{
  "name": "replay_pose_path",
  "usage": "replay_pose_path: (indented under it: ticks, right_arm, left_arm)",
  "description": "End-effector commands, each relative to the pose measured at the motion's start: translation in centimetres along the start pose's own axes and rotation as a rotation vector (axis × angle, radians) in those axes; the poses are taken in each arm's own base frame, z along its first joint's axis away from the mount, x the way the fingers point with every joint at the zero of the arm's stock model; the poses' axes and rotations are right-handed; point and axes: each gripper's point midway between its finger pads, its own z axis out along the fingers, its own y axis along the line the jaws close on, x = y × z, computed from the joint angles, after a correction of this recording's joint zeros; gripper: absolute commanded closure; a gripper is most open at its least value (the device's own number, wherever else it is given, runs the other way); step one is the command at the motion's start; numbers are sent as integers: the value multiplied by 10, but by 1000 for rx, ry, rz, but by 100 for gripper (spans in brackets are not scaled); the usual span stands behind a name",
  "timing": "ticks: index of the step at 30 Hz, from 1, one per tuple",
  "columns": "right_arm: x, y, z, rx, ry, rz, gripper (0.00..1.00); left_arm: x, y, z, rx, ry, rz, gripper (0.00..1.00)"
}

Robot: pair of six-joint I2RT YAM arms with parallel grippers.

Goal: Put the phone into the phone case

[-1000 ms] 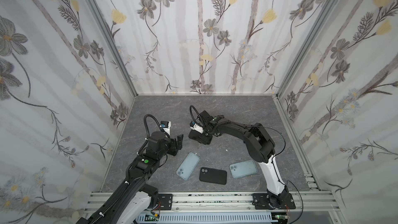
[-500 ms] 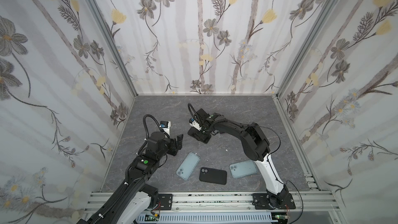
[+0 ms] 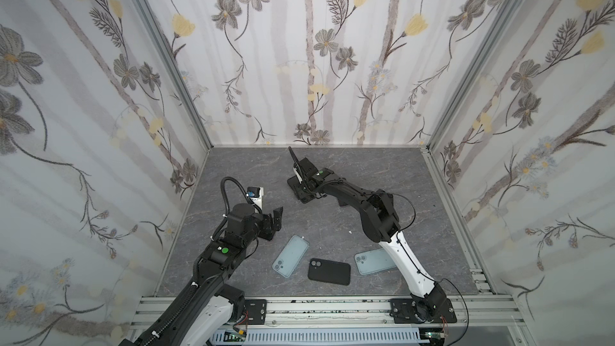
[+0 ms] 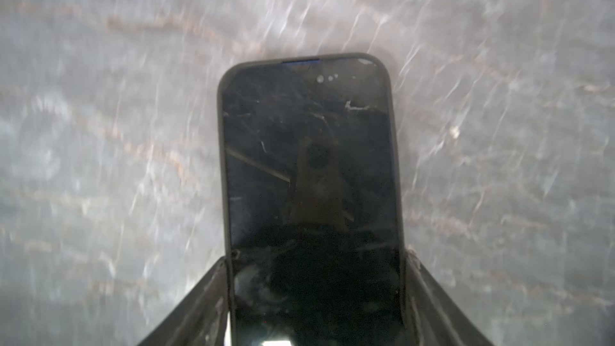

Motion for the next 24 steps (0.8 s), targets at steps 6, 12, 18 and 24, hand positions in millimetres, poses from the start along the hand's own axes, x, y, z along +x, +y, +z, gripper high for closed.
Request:
replay_pose_path:
  ticks: [6,12,18,24]
  right_arm:
    - [-2,-15,32,-34,-39,227,41]
    - [-20,-23,44,-43,-104,299,40]
    - [-20,-31,54,-33,-111,334,39]
    - [-30,-32,43,-35,-132,328,34]
  left_arm:
    - [-6,1,0,-8,-24,4,0]
    - [-6,1,0,-10,-22,3,0]
    - [-5,2,0,-13,-21,4,0]
    - [-6,2,-1,-15,-23,6,0]
